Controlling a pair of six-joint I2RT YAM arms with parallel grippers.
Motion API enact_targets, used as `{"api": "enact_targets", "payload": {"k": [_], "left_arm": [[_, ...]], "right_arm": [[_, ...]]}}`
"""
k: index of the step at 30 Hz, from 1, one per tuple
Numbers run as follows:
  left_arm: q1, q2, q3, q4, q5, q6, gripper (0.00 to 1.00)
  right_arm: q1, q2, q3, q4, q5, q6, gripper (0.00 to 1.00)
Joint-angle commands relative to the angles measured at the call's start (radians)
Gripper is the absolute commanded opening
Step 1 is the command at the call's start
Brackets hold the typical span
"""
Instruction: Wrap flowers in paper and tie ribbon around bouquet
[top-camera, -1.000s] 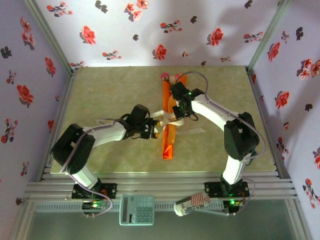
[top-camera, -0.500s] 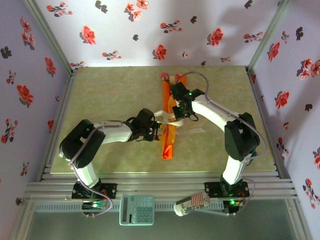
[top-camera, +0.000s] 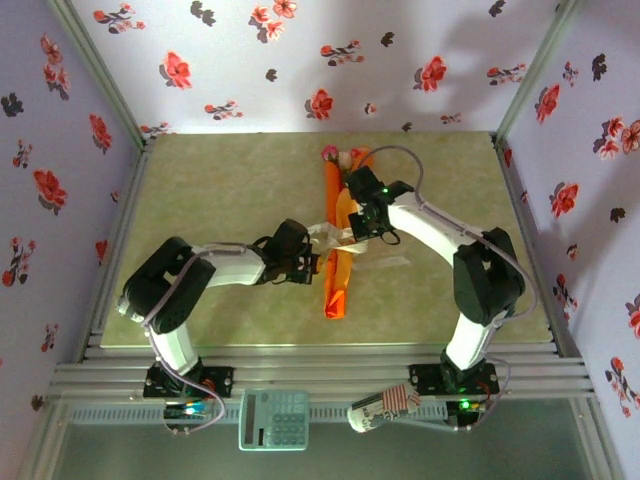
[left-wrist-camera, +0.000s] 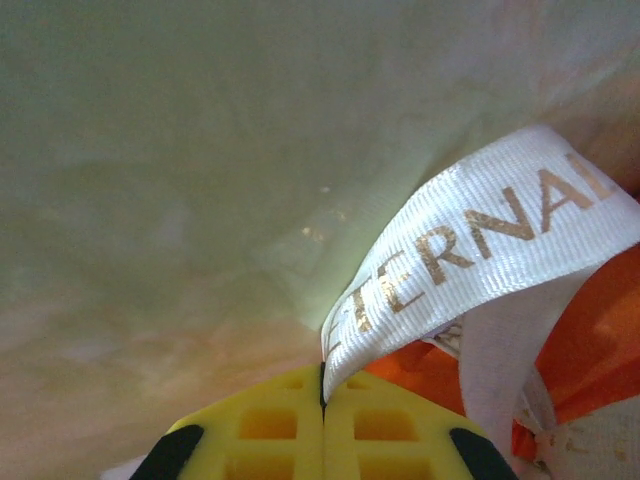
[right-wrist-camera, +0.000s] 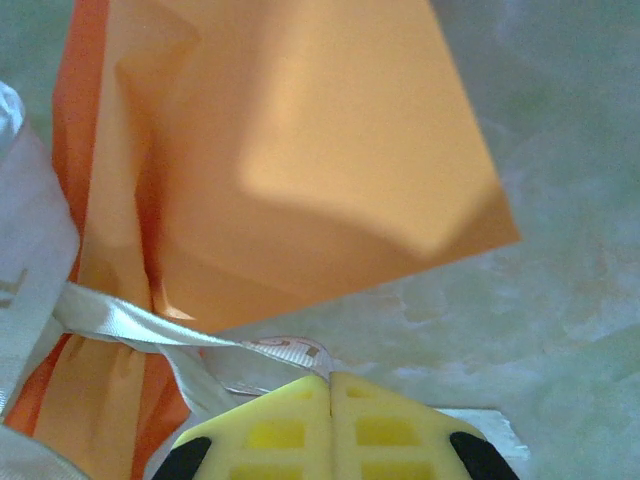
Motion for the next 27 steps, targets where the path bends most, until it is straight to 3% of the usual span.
{"api": "enact_targets", "payload": {"k": [1, 27], "left_arm": [[0.019, -0.083, -0.022, -0.082, -0.043, -0.237, 0.00], [0.127, -0.214, -0.038, -0.304, 0.069, 0.011, 0.00]], "right_arm": [[-0.013, -0.053, -0.023, 0.030, 0.005, 0.050, 0.00], [-0.142, -0.190, -0.250, 0.160, -0.010, 0.288, 0.00]]}}
